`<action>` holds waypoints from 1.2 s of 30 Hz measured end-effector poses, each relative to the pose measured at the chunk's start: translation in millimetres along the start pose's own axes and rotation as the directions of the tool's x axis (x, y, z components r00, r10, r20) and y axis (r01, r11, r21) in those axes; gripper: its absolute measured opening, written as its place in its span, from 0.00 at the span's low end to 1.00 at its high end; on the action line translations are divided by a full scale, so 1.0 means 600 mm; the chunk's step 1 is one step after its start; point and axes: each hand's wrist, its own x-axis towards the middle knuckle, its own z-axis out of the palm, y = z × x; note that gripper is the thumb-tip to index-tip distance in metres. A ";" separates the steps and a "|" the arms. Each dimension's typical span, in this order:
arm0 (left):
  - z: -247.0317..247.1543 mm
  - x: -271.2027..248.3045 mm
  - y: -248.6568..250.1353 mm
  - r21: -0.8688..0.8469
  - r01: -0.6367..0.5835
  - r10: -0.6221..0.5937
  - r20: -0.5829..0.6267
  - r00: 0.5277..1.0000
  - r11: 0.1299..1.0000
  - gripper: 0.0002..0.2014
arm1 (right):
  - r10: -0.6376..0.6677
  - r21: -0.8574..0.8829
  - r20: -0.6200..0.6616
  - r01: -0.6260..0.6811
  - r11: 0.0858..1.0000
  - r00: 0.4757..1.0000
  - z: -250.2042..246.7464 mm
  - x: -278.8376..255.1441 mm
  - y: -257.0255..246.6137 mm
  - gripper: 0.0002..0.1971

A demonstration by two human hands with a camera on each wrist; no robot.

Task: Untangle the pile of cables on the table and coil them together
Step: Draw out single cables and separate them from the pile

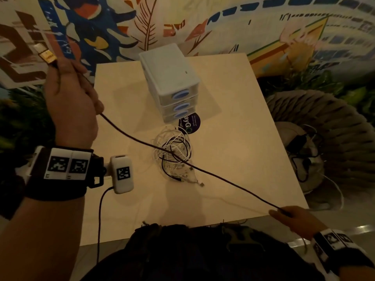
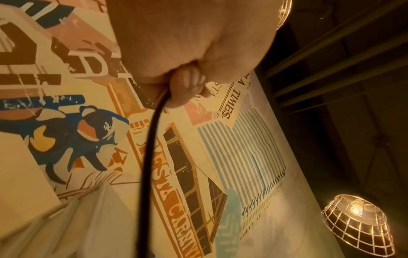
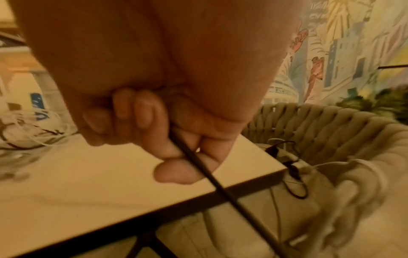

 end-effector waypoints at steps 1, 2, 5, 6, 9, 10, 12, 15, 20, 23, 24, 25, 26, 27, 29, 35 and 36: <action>-0.005 0.004 -0.002 -0.050 0.013 -0.013 -0.010 1.000 0.999 0.16 | 0.022 -0.017 -0.020 -0.022 1.000 1.000 -0.003 -0.005 0.012 0.20; -0.008 0.005 -0.003 -0.064 0.034 -0.035 -0.009 0.999 0.997 0.16 | 0.048 -0.020 -0.042 -0.049 0.999 0.998 -0.004 -0.008 0.022 0.20; -0.007 -0.008 -0.008 -0.040 0.053 -0.051 0.041 0.998 0.998 0.15 | 0.035 -0.073 -0.035 -0.037 0.997 0.999 0.025 0.005 0.037 0.19; -0.008 -0.013 -0.011 -0.026 0.036 -0.034 0.062 0.997 0.999 0.15 | 0.019 -0.074 -0.002 -0.019 0.997 1.000 0.041 0.009 0.029 0.17; -0.008 -0.031 -0.015 0.022 0.011 -0.014 0.126 0.992 1.000 0.14 | -0.058 -0.141 0.205 0.088 0.986 0.977 0.084 0.021 -0.006 0.10; -0.008 -0.036 -0.018 0.021 0.015 -0.018 0.154 0.988 1.000 0.15 | -0.078 -0.177 0.260 0.127 0.976 0.962 0.091 0.023 -0.020 0.11; -0.008 -0.047 -0.020 -0.002 0.055 -0.054 0.197 0.979 0.998 0.15 | -0.139 -0.196 0.300 0.204 0.959 0.944 0.095 0.029 -0.045 0.14; -0.005 -0.065 -0.025 -0.038 0.151 -0.140 0.205 0.969 0.988 0.17 | -0.231 -0.183 0.223 0.274 0.944 0.947 0.083 0.037 -0.104 0.13; 0.002 -0.106 -0.044 -0.027 0.235 -0.224 0.213 0.951 0.972 0.18 | -0.468 -0.197 0.015 0.461 0.865 0.884 0.060 0.055 -0.236 0.06; 0.007 -0.132 -0.054 -0.002 0.276 -0.267 0.235 0.934 0.961 0.19 | -0.567 -0.236 0.099 0.573 0.785 0.817 0.081 0.083 -0.315 0.08; 0.008 -0.139 -0.056 0.006 0.281 -0.275 0.239 0.931 0.960 0.19 | -0.583 -0.268 0.146 0.599 0.755 0.800 0.095 0.095 -0.340 0.09; 0.008 -0.146 -0.060 0.012 0.284 -0.279 0.241 0.930 0.959 0.20 | -0.588 -0.313 0.194 0.617 0.722 0.785 0.112 0.108 -0.362 0.10; 0.008 -0.152 -0.065 0.019 0.286 -0.282 0.246 0.927 0.958 0.20 | -0.584 -0.369 0.240 0.630 0.684 0.775 0.131 0.121 -0.381 0.13; 0.006 -0.159 -0.071 0.029 0.286 -0.284 0.253 0.925 0.958 0.20 | -0.582 -0.423 0.275 0.640 0.642 0.765 0.150 0.134 -0.397 0.15; 0.003 -0.173 -0.085 0.061 0.279 -0.285 0.270 0.920 0.958 0.20 | -0.591 -0.498 0.299 0.651 0.573 0.749 0.185 0.158 -0.412 0.19; -0.017 -0.185 -0.128 0.139 0.315 -0.343 0.319 0.883 0.939 0.16 | -0.579 -0.554 0.180 0.568 0.608 0.795 0.228 0.198 -0.412 0.17; -0.017 -0.179 -0.135 0.155 0.323 -0.356 0.318 0.878 0.934 0.15 | -0.578 -0.564 0.169 0.560 0.607 0.798 0.229 0.199 -0.415 0.16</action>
